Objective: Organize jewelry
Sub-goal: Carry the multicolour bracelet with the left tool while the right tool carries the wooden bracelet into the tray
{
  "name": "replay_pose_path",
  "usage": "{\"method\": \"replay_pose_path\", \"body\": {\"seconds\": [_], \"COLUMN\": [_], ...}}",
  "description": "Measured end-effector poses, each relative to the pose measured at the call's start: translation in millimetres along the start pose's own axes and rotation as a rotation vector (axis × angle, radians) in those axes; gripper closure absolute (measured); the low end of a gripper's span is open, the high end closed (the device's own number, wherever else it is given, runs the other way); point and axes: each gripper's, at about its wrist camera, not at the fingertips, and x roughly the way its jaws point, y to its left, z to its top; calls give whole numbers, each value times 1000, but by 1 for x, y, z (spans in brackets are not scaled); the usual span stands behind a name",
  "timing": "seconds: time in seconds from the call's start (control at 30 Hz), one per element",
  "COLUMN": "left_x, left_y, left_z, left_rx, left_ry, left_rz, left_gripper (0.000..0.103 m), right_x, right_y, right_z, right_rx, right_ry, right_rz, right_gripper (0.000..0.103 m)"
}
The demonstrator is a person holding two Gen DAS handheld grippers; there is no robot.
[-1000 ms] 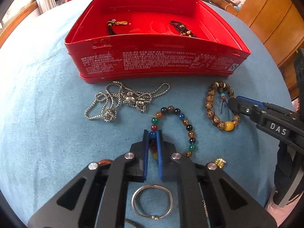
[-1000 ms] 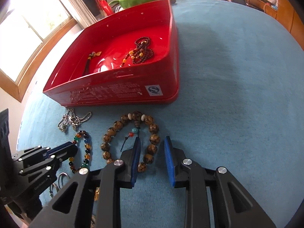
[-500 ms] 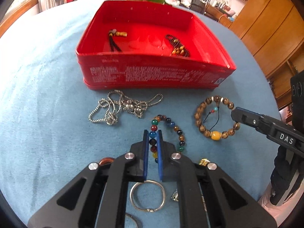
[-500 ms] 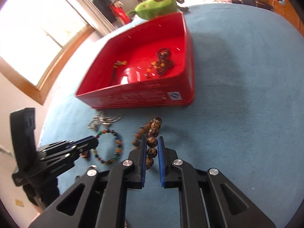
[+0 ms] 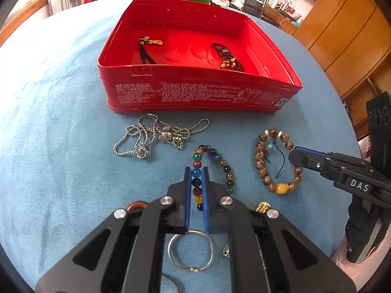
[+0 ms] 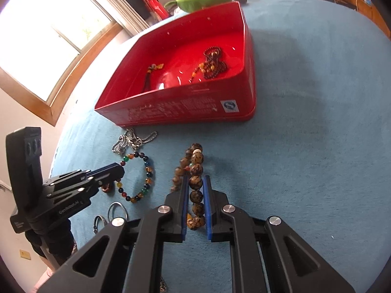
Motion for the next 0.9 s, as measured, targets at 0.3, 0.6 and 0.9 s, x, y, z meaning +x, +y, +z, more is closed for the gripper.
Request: {"method": "replay_pose_path", "body": {"seconds": [0.3, 0.6, 0.9], "left_x": [4, 8, -23], "left_y": [0, 2, -7], "left_z": [1, 3, 1], "left_rx": [-1, -7, 13], "left_ry": [6, 17, -62], "left_rz": [-4, -7, -36], "left_gripper": [97, 97, 97], "right_x": [16, 22, -37], "right_y": [-13, -5, 8], "right_z": [2, 2, -4], "right_rx": [26, -6, -14], "right_ry": [48, 30, -87], "right_rz": [-44, -92, 78], "right_gripper": [89, 92, 92]}}
